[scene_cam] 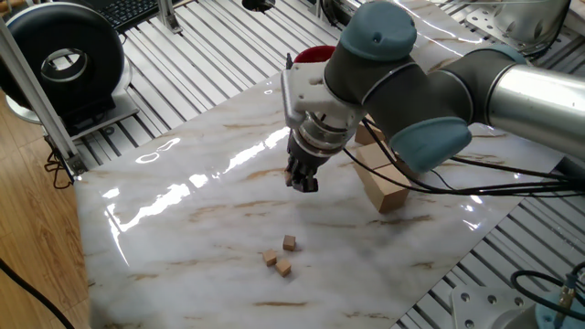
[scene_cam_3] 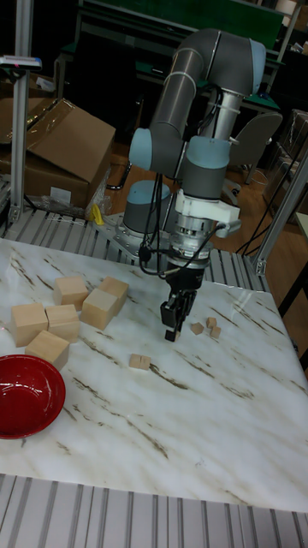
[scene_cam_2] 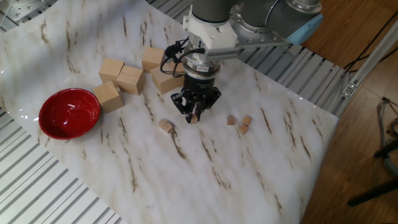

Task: Stack the blocks into a pyramid shape

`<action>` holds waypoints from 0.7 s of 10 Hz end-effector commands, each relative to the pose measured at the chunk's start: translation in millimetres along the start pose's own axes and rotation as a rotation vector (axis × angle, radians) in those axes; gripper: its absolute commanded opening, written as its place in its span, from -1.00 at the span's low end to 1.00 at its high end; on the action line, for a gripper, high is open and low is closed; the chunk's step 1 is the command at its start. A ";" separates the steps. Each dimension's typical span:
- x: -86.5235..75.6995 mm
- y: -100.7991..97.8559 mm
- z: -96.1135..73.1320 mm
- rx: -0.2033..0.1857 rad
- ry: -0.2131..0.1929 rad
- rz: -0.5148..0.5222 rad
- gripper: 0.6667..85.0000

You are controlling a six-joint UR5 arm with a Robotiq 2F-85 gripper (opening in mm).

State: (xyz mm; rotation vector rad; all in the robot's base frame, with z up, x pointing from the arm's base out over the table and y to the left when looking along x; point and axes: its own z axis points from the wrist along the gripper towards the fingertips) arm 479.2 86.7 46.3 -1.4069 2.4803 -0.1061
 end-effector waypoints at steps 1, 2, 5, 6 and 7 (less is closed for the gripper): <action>-0.3 -13.5 -1.9 -0.011 -0.006 -0.004 -0.79; -0.4 -19.3 -5.1 -0.023 -0.006 -0.012 -0.79; -2.4 -52.0 -21.5 -0.029 0.038 -0.093 -0.80; -4.4 -59.3 -23.2 -0.032 0.045 -0.108 -0.80; -7.3 -64.0 -23.6 -0.040 0.041 -0.110 -0.80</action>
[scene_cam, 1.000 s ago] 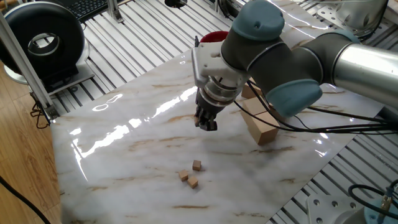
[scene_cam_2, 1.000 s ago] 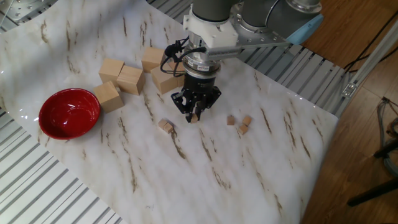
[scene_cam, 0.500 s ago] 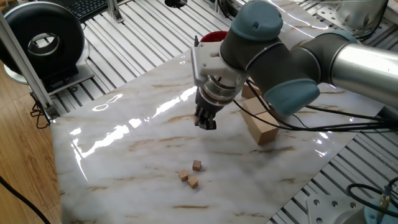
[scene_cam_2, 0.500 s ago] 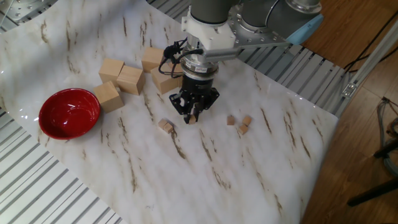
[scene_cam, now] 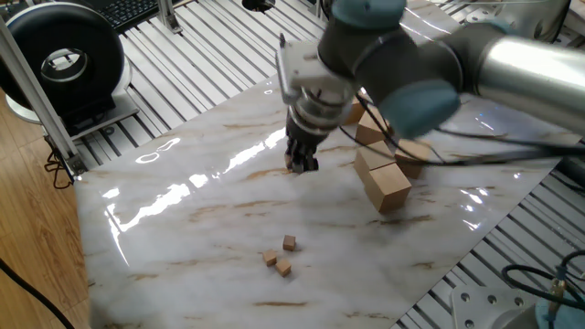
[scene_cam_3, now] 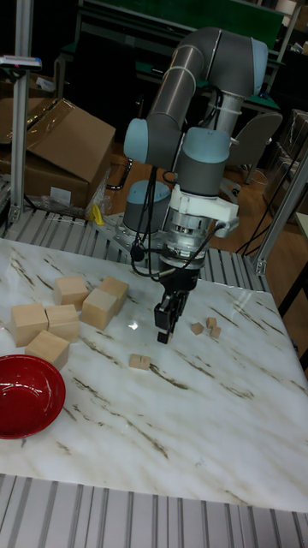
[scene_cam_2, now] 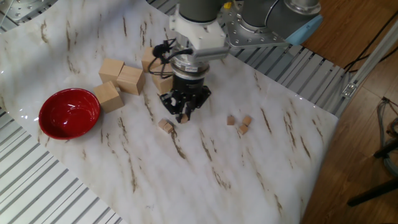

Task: Stack the blocks into a pyramid shape

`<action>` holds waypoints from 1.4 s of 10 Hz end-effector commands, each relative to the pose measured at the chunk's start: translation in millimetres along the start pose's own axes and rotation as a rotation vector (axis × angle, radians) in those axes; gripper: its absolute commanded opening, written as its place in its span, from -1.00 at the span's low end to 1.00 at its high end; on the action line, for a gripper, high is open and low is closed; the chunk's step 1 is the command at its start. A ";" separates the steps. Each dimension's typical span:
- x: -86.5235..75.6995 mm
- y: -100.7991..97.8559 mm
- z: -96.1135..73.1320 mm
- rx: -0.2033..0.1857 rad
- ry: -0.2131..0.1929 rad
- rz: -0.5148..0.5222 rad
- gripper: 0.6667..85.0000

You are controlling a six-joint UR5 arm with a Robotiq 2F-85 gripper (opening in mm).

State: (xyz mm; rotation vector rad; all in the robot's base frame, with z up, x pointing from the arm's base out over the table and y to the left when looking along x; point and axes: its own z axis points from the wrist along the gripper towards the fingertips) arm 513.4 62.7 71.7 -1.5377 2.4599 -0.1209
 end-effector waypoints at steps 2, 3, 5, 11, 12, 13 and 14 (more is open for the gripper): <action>-4.1 -30.5 -3.6 -0.007 -0.001 -0.077 -0.80; 0.6 -39.4 -2.1 0.011 0.014 -0.142 -0.80; 4.0 -47.8 0.4 0.015 0.028 -0.227 -0.80; -2.1 -37.5 10.5 -0.055 0.038 -0.511 -0.78; -2.4 -36.6 11.1 -0.060 0.039 -0.528 -0.78; -4.1 -34.4 11.6 -0.070 0.037 -0.541 -0.78; -6.0 -32.6 12.9 -0.077 0.034 -0.553 -0.78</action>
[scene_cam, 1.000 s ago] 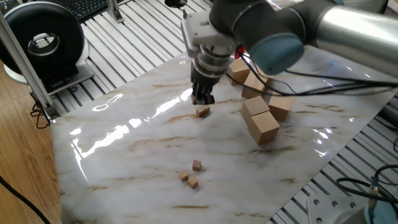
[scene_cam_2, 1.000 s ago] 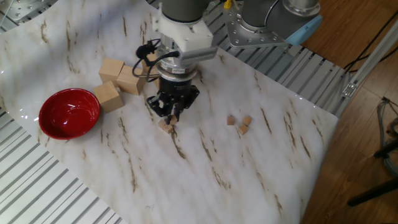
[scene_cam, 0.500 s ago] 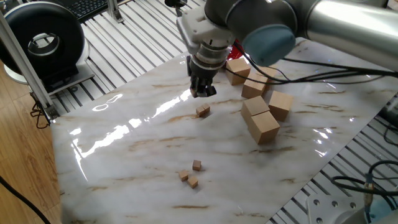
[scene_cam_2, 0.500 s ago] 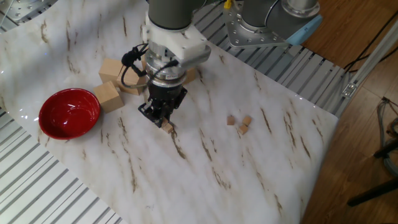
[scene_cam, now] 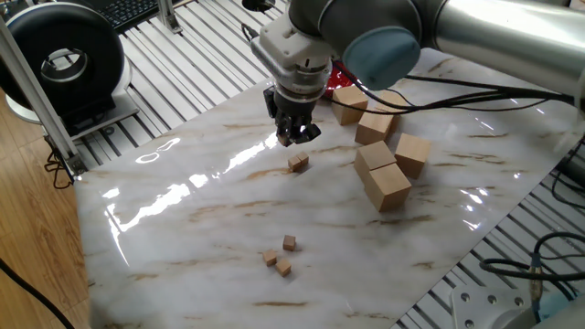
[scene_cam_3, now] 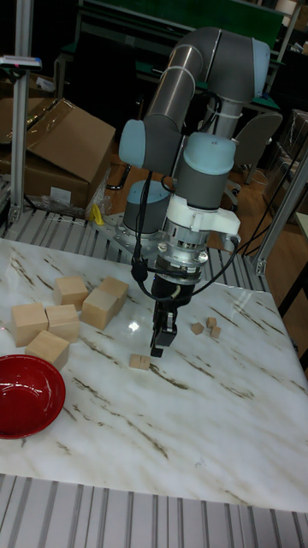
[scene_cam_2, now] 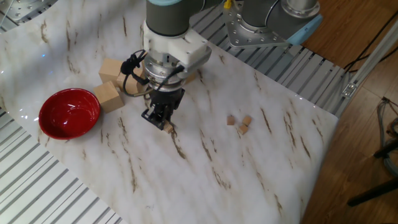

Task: Stack the blocks into a pyramid shape

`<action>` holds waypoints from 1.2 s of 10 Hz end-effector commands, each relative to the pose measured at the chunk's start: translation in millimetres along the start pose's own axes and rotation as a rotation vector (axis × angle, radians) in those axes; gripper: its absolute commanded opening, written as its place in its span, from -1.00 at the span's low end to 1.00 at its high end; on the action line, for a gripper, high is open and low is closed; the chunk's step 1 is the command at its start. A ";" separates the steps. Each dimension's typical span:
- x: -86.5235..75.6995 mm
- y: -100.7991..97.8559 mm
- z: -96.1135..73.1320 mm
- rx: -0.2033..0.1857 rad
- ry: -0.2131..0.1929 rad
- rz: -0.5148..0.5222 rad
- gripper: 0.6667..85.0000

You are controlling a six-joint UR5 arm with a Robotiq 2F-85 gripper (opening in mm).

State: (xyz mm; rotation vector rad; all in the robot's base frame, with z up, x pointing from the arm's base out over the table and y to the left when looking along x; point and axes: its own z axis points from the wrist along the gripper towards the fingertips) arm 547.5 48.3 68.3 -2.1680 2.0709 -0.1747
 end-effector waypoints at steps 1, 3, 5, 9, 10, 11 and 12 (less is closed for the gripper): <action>-10.5 2.1 2.8 -0.022 -0.034 -0.044 -0.78; -12.0 3.5 5.5 -0.030 -0.039 -0.074 -0.78; -10.2 2.8 9.3 -0.030 -0.033 -0.100 -0.78; -16.4 3.8 18.9 -0.042 -0.059 -0.007 -0.78; -16.7 3.3 20.9 -0.042 -0.062 -0.006 -0.78; -15.8 3.2 22.1 -0.043 -0.059 -0.002 -0.78; -15.2 3.0 23.4 -0.043 -0.057 0.000 -0.78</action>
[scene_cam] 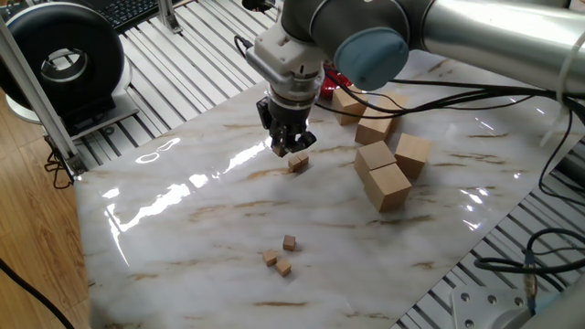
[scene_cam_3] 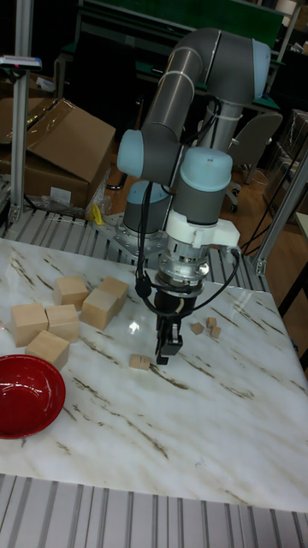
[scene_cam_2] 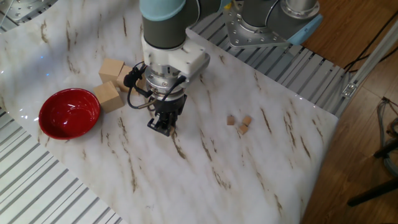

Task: Stack the blocks into a pyramid shape

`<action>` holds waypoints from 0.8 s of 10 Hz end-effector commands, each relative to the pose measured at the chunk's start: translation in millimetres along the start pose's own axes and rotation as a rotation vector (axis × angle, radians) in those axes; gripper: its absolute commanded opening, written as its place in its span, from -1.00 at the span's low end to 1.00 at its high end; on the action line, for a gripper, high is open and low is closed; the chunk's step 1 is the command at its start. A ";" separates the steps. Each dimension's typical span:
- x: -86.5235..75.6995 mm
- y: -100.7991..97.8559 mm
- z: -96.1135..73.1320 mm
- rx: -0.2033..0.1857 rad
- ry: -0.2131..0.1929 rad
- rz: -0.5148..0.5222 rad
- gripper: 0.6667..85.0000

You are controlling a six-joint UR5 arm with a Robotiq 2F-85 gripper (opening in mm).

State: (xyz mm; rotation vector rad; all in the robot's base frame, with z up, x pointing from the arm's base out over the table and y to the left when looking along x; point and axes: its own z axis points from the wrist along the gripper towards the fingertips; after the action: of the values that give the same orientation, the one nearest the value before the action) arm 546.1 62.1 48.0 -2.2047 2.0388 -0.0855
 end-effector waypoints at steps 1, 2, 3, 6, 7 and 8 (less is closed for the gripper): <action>-1.3 -1.9 4.8 0.000 -0.013 0.036 -0.78; -1.6 -2.1 6.2 0.000 -0.015 0.039 -0.78; -1.4 -2.8 8.1 0.002 -0.015 0.041 -0.78; -2.8 -3.9 11.4 0.003 -0.024 0.070 -0.78; -2.8 -3.6 13.1 0.002 -0.025 0.076 -0.78; -2.7 -4.9 14.8 0.006 -0.027 0.082 -0.78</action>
State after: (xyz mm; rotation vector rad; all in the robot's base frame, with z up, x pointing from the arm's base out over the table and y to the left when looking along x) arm 549.8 64.2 36.4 -2.1426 2.0902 -0.0665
